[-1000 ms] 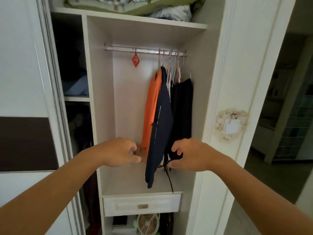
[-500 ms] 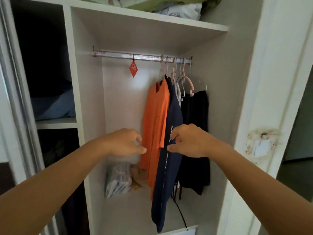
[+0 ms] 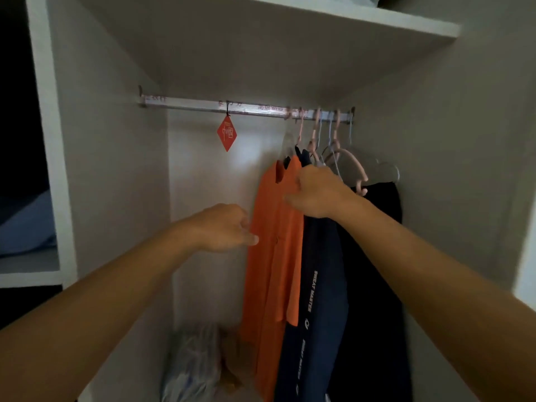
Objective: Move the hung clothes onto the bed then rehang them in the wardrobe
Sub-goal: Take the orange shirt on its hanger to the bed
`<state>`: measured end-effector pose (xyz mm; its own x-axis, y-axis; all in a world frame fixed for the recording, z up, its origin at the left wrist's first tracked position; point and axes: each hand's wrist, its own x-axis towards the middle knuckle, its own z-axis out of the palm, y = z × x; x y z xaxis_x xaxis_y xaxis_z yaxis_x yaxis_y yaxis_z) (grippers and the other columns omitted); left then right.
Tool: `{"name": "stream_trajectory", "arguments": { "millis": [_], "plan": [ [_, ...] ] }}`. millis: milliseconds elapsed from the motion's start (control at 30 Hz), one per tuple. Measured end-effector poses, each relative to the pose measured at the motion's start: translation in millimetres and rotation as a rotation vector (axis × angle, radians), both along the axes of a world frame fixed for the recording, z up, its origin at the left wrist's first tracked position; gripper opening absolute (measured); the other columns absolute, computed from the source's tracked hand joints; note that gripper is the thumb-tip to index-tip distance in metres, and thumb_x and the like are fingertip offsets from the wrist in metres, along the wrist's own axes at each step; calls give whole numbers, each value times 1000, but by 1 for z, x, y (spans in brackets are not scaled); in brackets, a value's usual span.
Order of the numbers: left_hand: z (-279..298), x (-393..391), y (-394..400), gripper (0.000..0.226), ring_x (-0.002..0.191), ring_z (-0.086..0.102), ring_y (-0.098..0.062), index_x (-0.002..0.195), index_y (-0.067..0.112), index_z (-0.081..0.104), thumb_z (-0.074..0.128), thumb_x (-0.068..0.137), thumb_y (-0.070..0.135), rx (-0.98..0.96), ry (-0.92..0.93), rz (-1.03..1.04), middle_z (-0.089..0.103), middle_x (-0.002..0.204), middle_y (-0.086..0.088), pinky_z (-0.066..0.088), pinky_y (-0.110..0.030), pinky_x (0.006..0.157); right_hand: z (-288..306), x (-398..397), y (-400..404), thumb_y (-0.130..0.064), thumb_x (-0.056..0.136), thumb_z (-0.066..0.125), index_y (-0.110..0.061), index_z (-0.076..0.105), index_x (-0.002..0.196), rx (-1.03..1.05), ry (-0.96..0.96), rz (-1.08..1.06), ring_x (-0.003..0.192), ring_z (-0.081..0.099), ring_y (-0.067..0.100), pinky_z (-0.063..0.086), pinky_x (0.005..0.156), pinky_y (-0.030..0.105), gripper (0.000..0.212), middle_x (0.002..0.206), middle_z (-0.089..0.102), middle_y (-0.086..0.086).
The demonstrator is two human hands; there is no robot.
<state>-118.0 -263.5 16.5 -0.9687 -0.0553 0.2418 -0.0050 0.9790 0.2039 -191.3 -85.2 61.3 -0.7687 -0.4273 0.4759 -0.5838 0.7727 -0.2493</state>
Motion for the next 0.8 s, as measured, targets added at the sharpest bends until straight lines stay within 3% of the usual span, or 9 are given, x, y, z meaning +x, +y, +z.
{"name": "stream_trajectory", "arguments": {
  "millis": [167, 267, 333, 400, 467, 533, 633, 700, 800],
  "plan": [
    [11, -32, -12, 49, 99, 53, -16, 128, 14, 59, 61, 92, 46, -1, -27, -5, 60, 120, -5, 46, -29, 92, 7, -46, -23, -14, 86, 52, -21, 22, 66, 72, 86, -105, 62, 43, 21, 27, 47, 28, 37, 71, 40, 4],
    [14, -45, -17, 48, 103, 56, -19, 128, 14, 60, 61, 92, 46, 2, -19, -21, 61, 121, -5, 47, -33, 96, 10, -56, -36, -4, 85, 48, -14, 33, 69, 87, 83, -164, 79, 51, 30, 36, 55, 31, 23, 73, 41, 6],
    [15, -49, -20, 51, 110, 56, -21, 132, 16, 57, 61, 92, 48, -3, -23, -36, 59, 126, -4, 46, -32, 98, 13, -60, -41, -3, 88, 46, -5, 52, 94, 104, 92, -184, 89, 58, 33, 40, 67, 35, 9, 82, 51, 8],
    [16, -55, -25, 52, 109, 57, -21, 132, 15, 57, 60, 92, 49, -8, -26, -43, 59, 125, -5, 47, -34, 98, 14, -66, -46, -5, 91, 45, -4, 53, 116, 125, 93, -209, 97, 60, 33, 38, 72, 36, 26, 99, 60, 12],
    [16, -58, -31, 50, 104, 58, -20, 128, 13, 59, 60, 92, 49, -5, -14, -43, 61, 118, -5, 49, -37, 96, 15, -68, -48, -3, 92, 44, -7, 54, 103, 84, 99, -199, 93, 59, 31, 38, 71, 35, 16, 104, 62, 14],
    [16, -58, -35, 48, 102, 59, -20, 125, 13, 61, 60, 92, 48, 2, -16, -38, 62, 112, -4, 49, -38, 96, 20, -62, -47, 1, 92, 44, -8, 47, 83, -22, 97, -188, 84, 57, 29, 42, 68, 35, 13, 93, 57, 12],
    [18, -53, -36, 48, 102, 60, -21, 123, 11, 62, 60, 92, 48, 12, -7, -31, 63, 111, -5, 49, -38, 95, 30, -48, -39, 6, 91, 44, -3, 51, 93, -110, 151, -190, 90, 58, 33, 45, 70, 37, 12, 94, 54, 15],
    [19, -57, -39, 51, 102, 61, -21, 124, 9, 60, 61, 92, 48, 44, -1, -12, 63, 110, -5, 50, -40, 95, 37, -42, -33, 7, 90, 43, -5, 47, 85, -105, 201, -194, 99, 59, 35, 44, 71, 37, 14, 102, 59, 19],
    [16, -55, -35, 48, 100, 61, -21, 125, 10, 56, 60, 93, 45, 74, 31, 9, 57, 100, 1, 50, -39, 95, 43, -47, -22, 8, 88, 44, -7, 43, 80, -111, 214, -217, 87, 56, 31, 40, 65, 33, 17, 88, 54, 13]
  ]
}}
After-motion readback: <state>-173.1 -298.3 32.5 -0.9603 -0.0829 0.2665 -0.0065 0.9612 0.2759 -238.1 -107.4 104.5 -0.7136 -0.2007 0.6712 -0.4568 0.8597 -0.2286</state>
